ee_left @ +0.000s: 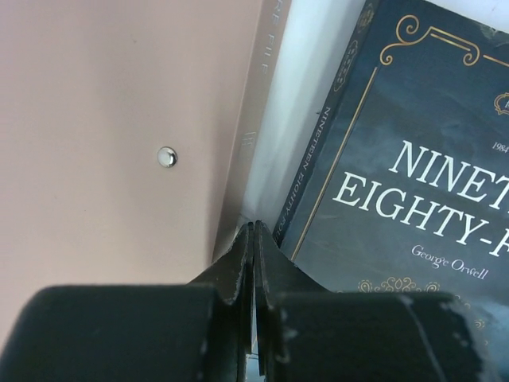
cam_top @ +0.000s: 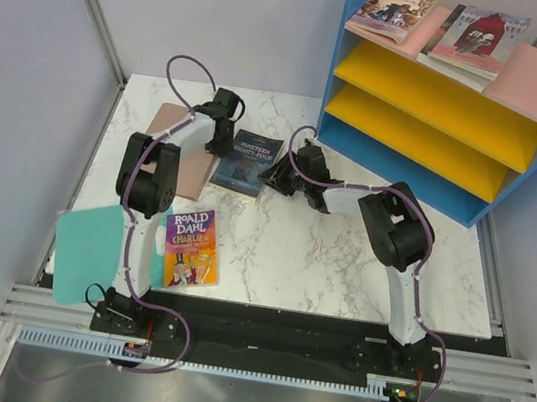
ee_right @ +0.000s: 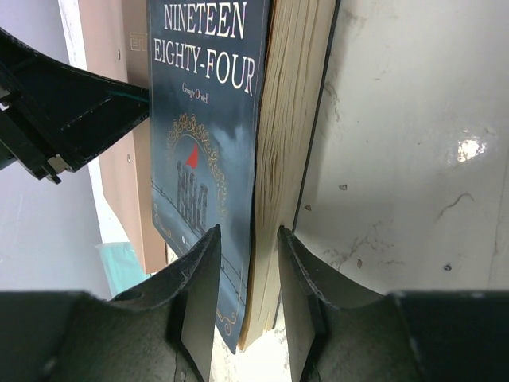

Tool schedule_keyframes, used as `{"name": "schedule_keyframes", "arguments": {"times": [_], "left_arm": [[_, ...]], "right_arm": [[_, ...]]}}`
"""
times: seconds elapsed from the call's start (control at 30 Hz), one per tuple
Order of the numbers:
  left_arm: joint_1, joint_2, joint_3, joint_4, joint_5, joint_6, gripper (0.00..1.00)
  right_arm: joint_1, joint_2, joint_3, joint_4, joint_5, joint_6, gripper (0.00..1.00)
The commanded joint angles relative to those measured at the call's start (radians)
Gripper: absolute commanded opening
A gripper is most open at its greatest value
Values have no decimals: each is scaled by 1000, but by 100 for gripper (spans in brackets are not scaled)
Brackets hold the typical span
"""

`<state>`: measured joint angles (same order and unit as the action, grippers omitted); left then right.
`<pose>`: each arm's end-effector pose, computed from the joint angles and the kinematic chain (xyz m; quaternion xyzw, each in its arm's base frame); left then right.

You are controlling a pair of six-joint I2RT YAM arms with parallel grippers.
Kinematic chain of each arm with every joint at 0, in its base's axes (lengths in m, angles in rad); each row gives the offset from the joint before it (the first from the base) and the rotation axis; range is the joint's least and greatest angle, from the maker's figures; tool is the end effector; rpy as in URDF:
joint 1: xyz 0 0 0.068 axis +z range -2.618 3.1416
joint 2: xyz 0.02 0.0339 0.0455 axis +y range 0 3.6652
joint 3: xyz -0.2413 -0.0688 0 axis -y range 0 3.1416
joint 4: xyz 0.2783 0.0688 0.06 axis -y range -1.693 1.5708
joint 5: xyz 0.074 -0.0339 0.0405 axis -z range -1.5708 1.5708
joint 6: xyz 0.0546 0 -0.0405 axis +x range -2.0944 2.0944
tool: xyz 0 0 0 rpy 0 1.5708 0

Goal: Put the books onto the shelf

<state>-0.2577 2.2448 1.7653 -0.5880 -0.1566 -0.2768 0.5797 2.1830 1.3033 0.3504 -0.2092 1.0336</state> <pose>0.4923 -0.1210 0.1148 -0.0287 0.9653 0.0075 0.2594 0.4056 0.2791 0.0704 0.1435 0.8523 0.4199 0.2770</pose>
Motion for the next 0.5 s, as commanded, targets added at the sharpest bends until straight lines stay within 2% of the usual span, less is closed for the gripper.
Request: {"name": "schedule_keyframes", "arguments": {"times": [0.0,0.2,0.47], "left_arm": [[-147,-48,-46,-55,241,-9,2],[-156,-62,-78,-49,226,-9,2],[-157,-51,-98,-41,252,-16,2]], "right_arm": [[37,-37,45,193,-30,40,40],[40,-115,-22,268,-32,49,39],[54,-131,-42,259,-22,40,37]]}}
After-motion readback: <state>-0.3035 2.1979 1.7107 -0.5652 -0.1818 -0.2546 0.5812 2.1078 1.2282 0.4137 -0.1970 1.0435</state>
